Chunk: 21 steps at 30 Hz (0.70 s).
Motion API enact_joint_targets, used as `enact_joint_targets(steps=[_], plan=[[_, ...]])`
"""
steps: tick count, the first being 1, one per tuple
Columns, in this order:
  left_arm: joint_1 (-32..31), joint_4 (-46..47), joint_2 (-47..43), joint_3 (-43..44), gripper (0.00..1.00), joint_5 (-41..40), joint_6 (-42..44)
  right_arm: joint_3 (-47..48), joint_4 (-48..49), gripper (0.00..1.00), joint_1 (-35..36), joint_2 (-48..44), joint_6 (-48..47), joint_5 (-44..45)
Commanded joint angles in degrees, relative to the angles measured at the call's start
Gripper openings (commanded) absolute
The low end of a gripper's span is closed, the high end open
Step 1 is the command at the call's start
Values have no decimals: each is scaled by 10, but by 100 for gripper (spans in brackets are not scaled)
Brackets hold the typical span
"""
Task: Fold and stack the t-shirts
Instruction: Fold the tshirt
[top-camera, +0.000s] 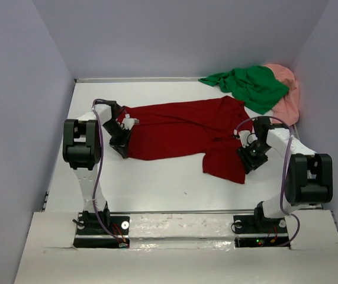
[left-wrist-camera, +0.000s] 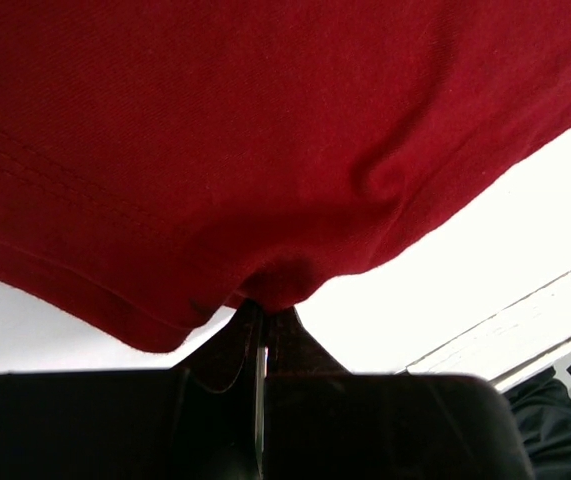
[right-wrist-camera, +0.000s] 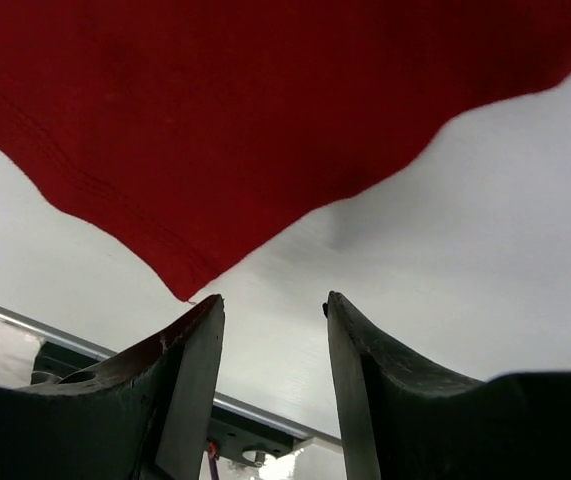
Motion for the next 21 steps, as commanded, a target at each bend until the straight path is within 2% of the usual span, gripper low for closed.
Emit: enact_joint_targets(steps=[1, 7, 17, 21], plan=[[-3, -31, -4, 21, 0, 11, 22, -12, 12, 52, -2, -6, -76, -58], [-5, -34, 0, 27, 0, 8, 20, -38, 46, 51, -2, 9, -118, -75], [-10, -43, 13, 54, 0, 6, 15, -18, 21, 52, -2, 51, -99, -136], [-12, -44, 17, 55, 0, 5, 13, -27, 22, 52, 5, 60, -88, -110]])
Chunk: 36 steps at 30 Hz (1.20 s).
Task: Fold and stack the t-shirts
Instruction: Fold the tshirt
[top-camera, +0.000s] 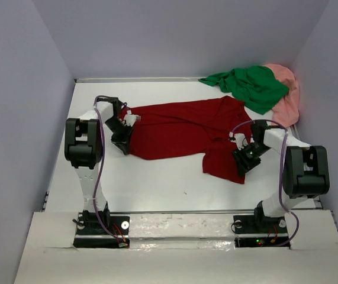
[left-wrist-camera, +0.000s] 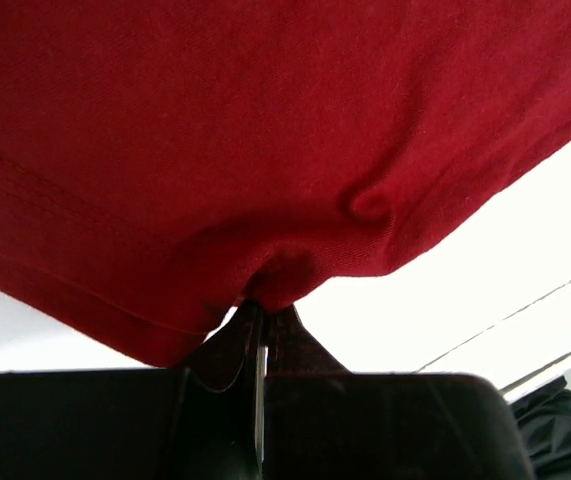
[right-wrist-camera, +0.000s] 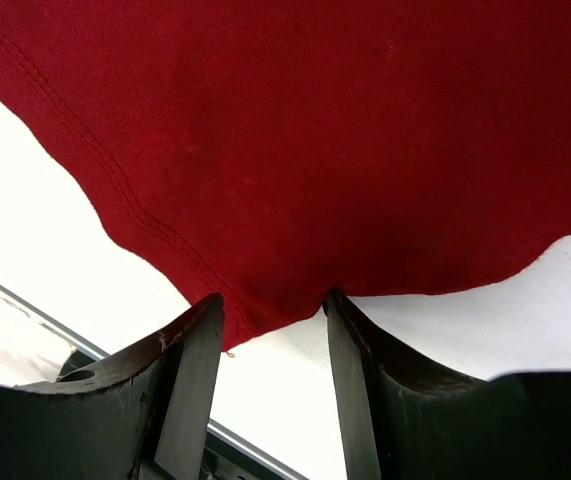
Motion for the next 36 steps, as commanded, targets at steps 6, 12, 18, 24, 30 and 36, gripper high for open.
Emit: enact_joint_targets(steps=[6, 12, 18, 24, 30, 36], plan=[[-6, -40, 6, 22, 0, 5, 18, -31, -14, 52, 11, 6, -34, 55], [-8, -44, 3, 24, 0, 6, 17, -18, -43, 38, 11, -9, -24, 74], [-8, -39, -6, 15, 0, 8, 19, -2, -65, 0, 11, 4, -17, 76], [-8, -30, -9, 1, 0, 9, 21, -1, -67, 0, 11, 5, -15, 65], [-8, -31, -9, 1, 0, 9, 23, 8, -89, 20, 11, -5, -29, 42], [-8, -34, -14, 1, 0, 9, 25, 35, -109, 52, 11, -45, -45, 7]])
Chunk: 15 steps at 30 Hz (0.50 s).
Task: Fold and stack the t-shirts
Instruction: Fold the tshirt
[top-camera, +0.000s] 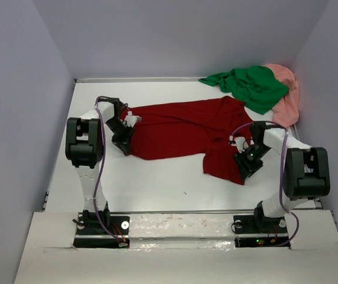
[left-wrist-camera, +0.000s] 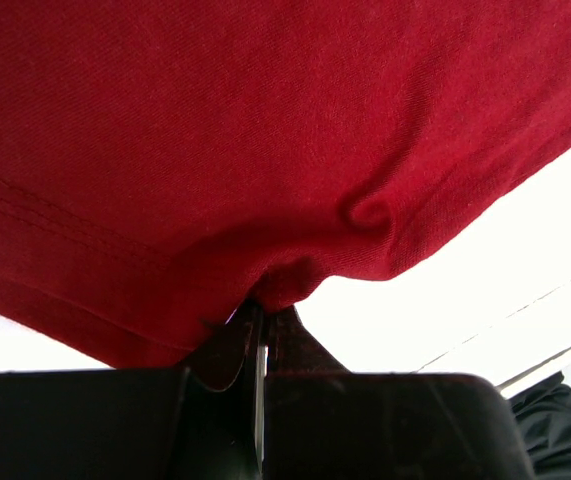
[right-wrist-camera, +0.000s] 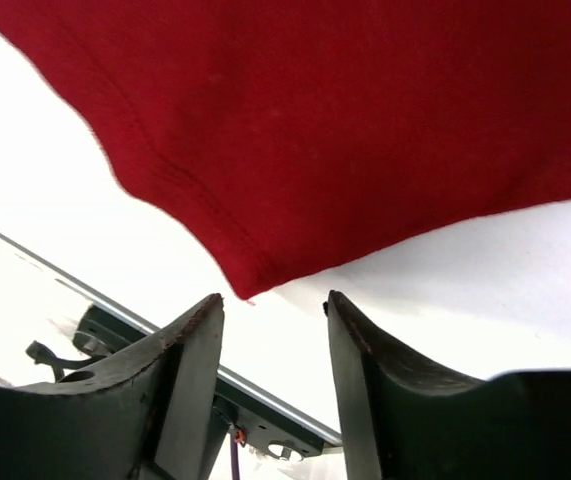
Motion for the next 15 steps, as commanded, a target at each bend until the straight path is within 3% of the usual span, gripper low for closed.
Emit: enact_joint_targets(steps=[1, 15], plan=[[-2, -35, -24, 0, 0, 8, 28, 38, -44, 54, 3, -43, -53, -32], [-2, -43, -24, 15, 0, 8, 28, 27, -49, 54, 8, 5, -51, -38]])
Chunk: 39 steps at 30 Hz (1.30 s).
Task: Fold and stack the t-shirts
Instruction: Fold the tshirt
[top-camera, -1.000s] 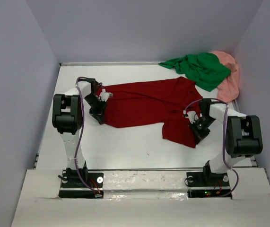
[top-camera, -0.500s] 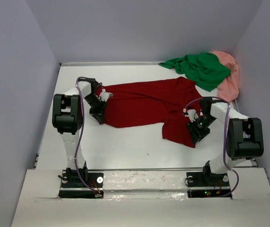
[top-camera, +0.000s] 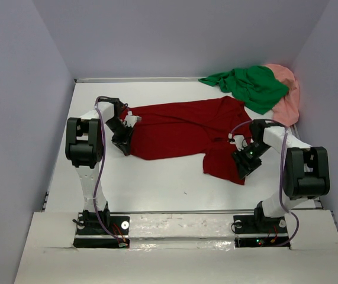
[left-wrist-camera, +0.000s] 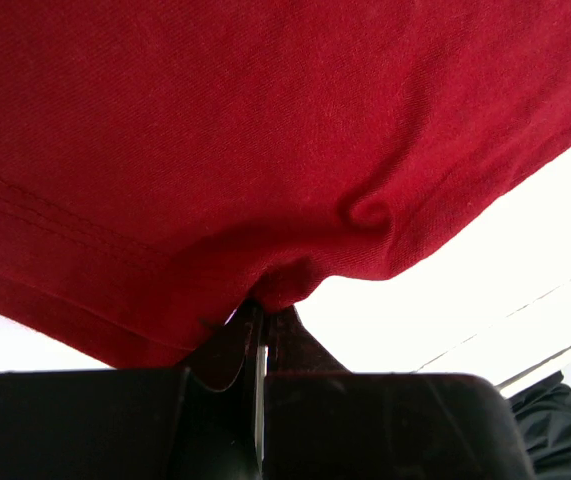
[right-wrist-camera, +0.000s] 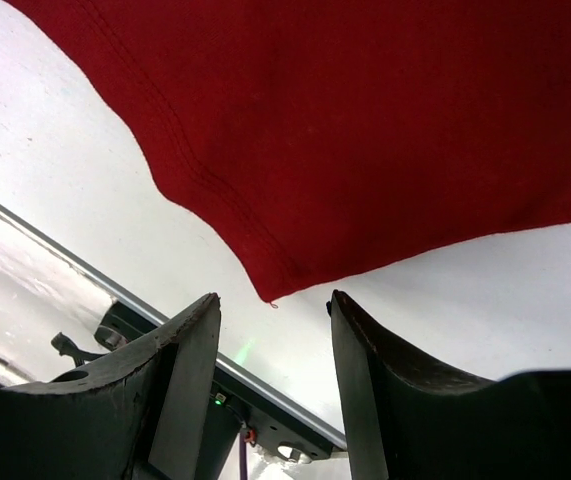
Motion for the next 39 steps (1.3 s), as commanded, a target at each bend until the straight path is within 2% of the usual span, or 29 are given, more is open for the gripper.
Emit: enact_joint_targets(steps=[1, 17, 29, 39], plan=[[-2, -43, -24, 16, 0, 8, 28, 2, -25, 54, 10, 21, -46, -1], [-2, -46, -9, 41, 0, 14, 29, -15, 7, 52, 15, 51, -32, 38], [-2, -49, 13, 67, 0, 31, 46, -52, 124, 52, 37, -20, 9, 36], [-2, -48, 17, 70, 0, 33, 51, -82, 183, 46, 48, -29, 38, 91]])
